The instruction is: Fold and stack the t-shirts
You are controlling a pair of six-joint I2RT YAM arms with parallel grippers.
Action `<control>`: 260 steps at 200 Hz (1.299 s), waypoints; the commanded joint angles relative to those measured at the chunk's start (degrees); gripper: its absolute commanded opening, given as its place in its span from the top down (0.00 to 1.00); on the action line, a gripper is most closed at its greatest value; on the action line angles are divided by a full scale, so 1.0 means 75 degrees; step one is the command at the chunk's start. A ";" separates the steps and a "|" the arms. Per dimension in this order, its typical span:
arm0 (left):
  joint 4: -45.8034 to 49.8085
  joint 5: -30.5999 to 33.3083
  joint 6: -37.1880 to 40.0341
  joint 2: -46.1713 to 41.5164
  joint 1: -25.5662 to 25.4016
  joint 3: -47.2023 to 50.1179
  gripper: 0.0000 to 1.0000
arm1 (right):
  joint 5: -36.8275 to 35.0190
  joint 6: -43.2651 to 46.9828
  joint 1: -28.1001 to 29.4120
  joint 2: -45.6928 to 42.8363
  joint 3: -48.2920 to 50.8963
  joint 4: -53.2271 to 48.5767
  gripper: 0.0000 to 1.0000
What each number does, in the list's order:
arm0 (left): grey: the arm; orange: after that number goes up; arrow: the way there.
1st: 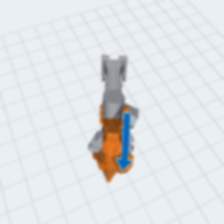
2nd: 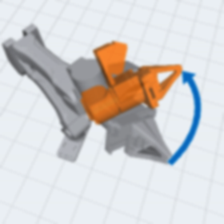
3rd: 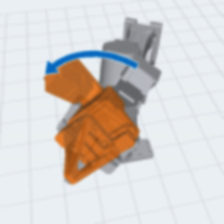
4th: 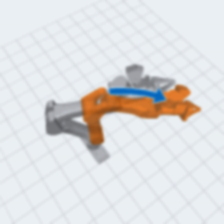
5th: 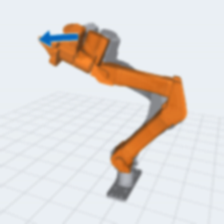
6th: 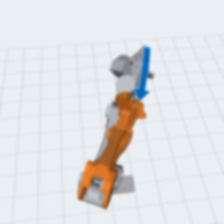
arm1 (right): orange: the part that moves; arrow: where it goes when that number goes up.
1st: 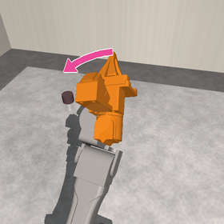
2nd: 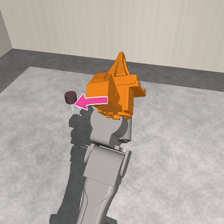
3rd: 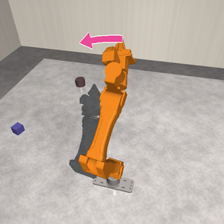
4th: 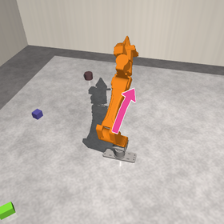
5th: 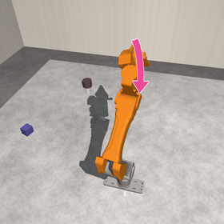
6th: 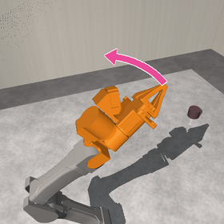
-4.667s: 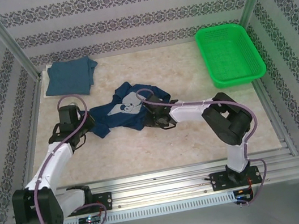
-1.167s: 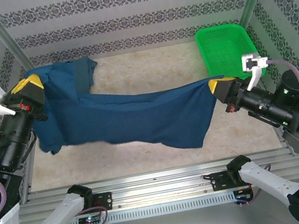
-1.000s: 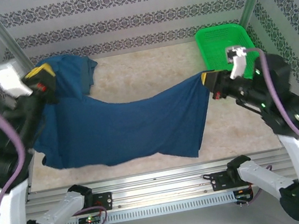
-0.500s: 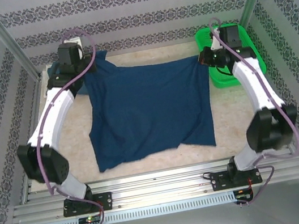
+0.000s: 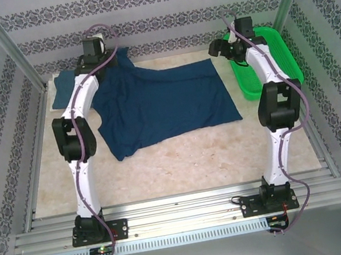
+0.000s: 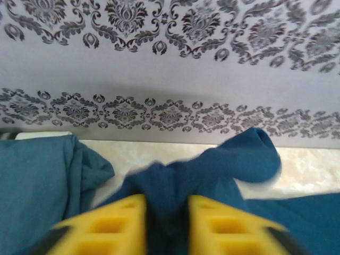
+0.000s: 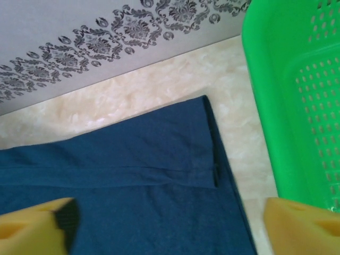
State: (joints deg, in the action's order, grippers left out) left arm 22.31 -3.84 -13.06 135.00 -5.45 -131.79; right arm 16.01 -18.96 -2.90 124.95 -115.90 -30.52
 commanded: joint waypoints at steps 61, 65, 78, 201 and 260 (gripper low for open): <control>0.0903 0.1302 -0.1281 -0.4854 0.0147 0.4357 0.00 | -0.0572 -0.0809 0.0291 -0.4246 0.5582 0.0708 0.10; 0.0567 0.1156 -0.1359 -0.5364 0.0125 0.4970 0.00 | -0.0590 -0.0834 0.0314 -0.4400 0.5851 0.0739 0.11; 0.0868 0.1039 -0.1563 -0.6485 0.0014 0.6011 0.00 | -0.0670 -0.0867 0.0386 -0.4710 0.6490 0.0746 0.11; -0.0372 -0.0674 -0.3010 -0.7633 -0.1183 1.1608 0.37 | -0.0859 -0.0388 0.0078 -0.3864 0.7671 0.0598 0.26; -0.1795 0.0196 -0.3298 -0.6427 -0.1305 1.1922 0.44 | -0.0832 -0.0515 -0.0155 -0.4000 0.8201 0.0662 0.30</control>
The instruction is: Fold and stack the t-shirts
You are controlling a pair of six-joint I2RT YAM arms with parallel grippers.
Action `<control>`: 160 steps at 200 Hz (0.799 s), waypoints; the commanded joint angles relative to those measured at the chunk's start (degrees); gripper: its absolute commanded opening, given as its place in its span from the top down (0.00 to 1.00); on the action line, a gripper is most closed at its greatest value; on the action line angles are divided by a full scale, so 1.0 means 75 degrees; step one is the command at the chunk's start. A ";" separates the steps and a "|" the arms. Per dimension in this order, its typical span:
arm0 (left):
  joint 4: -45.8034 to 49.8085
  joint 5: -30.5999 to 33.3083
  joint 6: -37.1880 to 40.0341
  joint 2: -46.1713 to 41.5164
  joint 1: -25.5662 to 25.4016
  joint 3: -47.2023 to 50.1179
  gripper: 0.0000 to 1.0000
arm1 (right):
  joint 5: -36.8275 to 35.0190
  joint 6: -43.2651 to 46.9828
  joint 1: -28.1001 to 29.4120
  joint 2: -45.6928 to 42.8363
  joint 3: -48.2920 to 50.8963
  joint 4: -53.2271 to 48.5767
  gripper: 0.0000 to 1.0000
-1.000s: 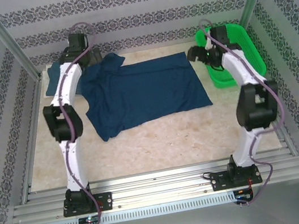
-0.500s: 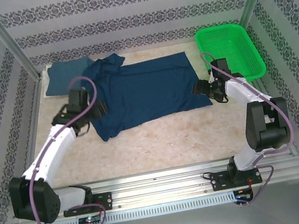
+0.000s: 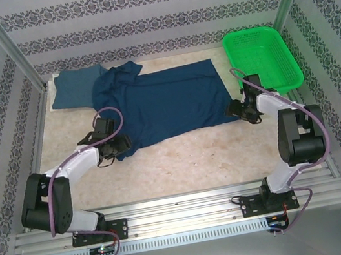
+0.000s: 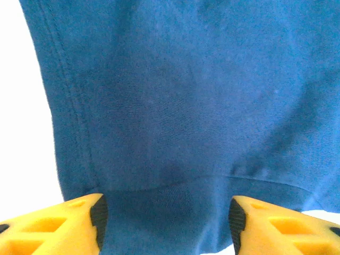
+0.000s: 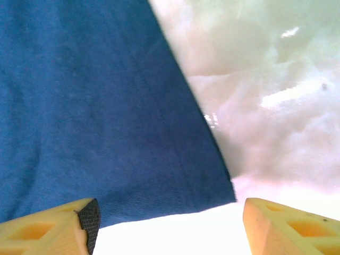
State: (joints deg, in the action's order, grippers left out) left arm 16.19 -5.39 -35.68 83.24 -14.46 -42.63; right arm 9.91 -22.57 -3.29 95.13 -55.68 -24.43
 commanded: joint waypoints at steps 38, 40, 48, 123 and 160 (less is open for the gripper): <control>-0.1248 0.0659 -0.0104 0.1267 -0.0116 -0.0424 0.92 | 0.0050 -0.0037 -0.0147 0.0024 0.0276 0.0005 0.43; -0.1228 0.0654 -0.0091 0.1274 -0.0115 -0.0448 0.96 | 0.0067 -0.0038 -0.0141 0.0035 0.0282 0.0024 0.44; -0.1158 0.0592 -0.0060 0.1240 -0.0122 -0.0556 1.00 | 0.0147 -0.0048 -0.0147 0.0031 0.0308 0.0101 0.50; 0.0367 -0.0025 0.0422 -0.0684 -0.0129 -0.1706 1.00 | 0.0297 -0.0009 -0.0160 0.0206 0.0153 0.0316 0.71; 0.0729 -0.0676 0.0902 0.1473 0.0195 -0.3503 1.00 | 0.0421 0.0000 -0.0159 0.0374 -0.0056 0.0315 0.69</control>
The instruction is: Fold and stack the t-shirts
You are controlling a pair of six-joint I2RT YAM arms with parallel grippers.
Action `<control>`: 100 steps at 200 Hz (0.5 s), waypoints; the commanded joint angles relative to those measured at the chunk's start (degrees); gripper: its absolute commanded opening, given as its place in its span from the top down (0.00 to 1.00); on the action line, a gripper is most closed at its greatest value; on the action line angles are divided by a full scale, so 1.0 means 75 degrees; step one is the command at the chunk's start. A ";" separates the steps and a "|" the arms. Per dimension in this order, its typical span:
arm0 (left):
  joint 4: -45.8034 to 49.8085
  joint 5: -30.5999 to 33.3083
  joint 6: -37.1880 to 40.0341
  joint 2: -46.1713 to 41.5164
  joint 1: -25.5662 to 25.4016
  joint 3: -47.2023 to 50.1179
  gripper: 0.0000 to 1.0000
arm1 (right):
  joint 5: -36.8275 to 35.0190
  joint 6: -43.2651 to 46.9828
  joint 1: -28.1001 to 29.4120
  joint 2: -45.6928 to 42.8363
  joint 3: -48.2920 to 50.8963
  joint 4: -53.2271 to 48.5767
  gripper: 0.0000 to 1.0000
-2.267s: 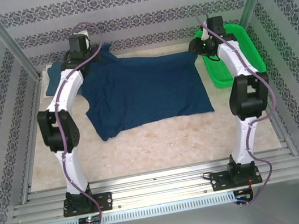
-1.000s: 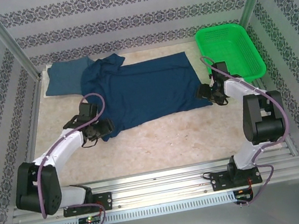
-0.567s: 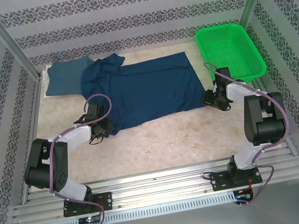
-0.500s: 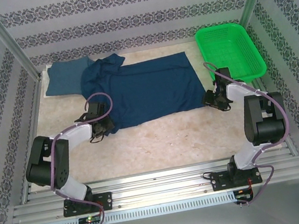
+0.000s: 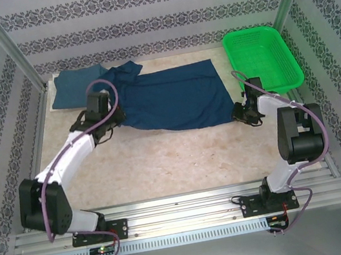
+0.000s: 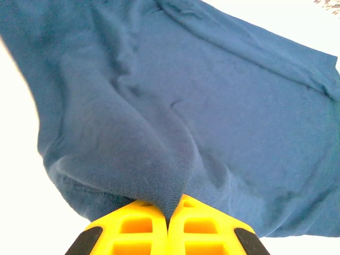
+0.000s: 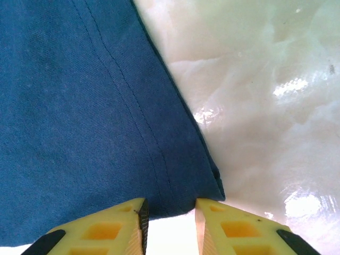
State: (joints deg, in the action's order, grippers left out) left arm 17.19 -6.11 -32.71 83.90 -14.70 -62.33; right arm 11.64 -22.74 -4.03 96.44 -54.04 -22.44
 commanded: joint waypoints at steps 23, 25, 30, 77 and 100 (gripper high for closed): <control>0.1086 -0.0602 0.0945 0.2918 0.0375 -0.2421 1.00 | 0.0232 0.0039 -0.0060 0.0272 -0.0394 0.0043 0.67; 0.1148 -0.0612 0.0979 0.3045 0.0386 -0.2573 1.00 | 0.0230 0.0052 -0.0060 0.0276 -0.0395 0.0031 0.67; 0.1261 -0.0696 0.1033 0.3350 0.0408 -0.2928 1.00 | 0.0200 0.0064 -0.0060 0.0288 -0.0412 0.0016 0.67; 0.1995 -0.0238 0.1657 0.5578 0.0506 -0.5834 0.98 | 0.0183 0.0079 -0.0048 0.0250 -0.0472 0.0056 0.65; 0.2070 -0.1010 0.1950 0.6349 0.0662 -0.7109 0.63 | 0.0169 0.0082 -0.0036 0.0271 -0.0519 0.0043 0.64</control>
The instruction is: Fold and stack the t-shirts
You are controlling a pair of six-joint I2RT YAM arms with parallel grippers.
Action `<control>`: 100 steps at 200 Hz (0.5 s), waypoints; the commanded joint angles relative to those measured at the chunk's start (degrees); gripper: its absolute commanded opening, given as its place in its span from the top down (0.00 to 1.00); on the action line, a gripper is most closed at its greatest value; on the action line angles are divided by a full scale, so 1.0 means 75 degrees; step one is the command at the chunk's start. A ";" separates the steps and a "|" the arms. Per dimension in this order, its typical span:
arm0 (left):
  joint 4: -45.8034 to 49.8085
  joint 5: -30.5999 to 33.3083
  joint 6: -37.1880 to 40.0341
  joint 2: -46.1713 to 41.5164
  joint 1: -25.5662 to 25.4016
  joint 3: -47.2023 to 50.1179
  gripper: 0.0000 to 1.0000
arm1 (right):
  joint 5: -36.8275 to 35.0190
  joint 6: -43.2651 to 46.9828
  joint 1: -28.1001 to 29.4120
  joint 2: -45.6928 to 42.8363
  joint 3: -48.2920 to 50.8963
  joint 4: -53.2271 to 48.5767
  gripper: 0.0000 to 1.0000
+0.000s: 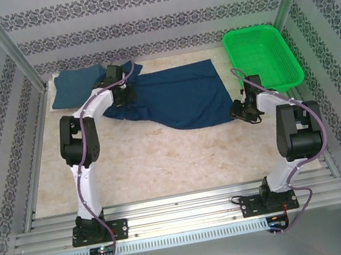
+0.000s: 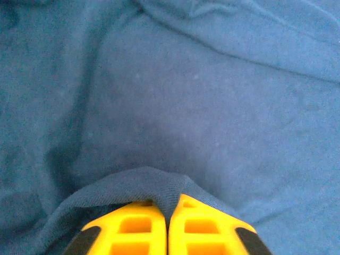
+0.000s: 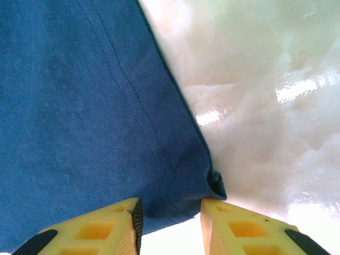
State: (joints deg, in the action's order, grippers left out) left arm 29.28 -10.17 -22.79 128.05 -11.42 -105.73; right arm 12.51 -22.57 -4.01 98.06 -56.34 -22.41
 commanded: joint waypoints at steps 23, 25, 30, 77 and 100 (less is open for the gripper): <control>0.1845 -0.0041 0.0569 0.1292 0.0321 -0.2826 0.13 | 0.0066 0.0068 0.0007 0.0087 -0.0282 -0.0008 0.63; 0.1872 -0.0001 0.0560 0.1252 0.0326 -0.2795 0.13 | 0.0066 0.0071 0.0016 0.0080 -0.0282 -0.0011 0.63; 0.1848 0.0169 0.0488 0.1031 0.0333 -0.2545 0.11 | 0.0068 0.0085 0.0039 0.0068 -0.0303 -0.0025 0.62; -0.0674 0.0602 -0.0381 -0.4082 0.0342 0.2959 0.00 | -0.0044 0.0252 0.0055 -0.0304 -0.0306 -0.0251 0.60; -0.0494 -0.0170 -0.0662 -0.4938 0.0141 0.4312 0.08 | -0.0017 0.0301 0.0047 -0.0516 -0.0328 -0.0348 0.59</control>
State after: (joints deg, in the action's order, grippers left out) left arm 29.08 -7.01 -24.14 97.41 -8.86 -81.58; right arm 12.49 -21.87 -3.97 97.14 -57.39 -23.31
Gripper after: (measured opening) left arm 0.986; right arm 0.403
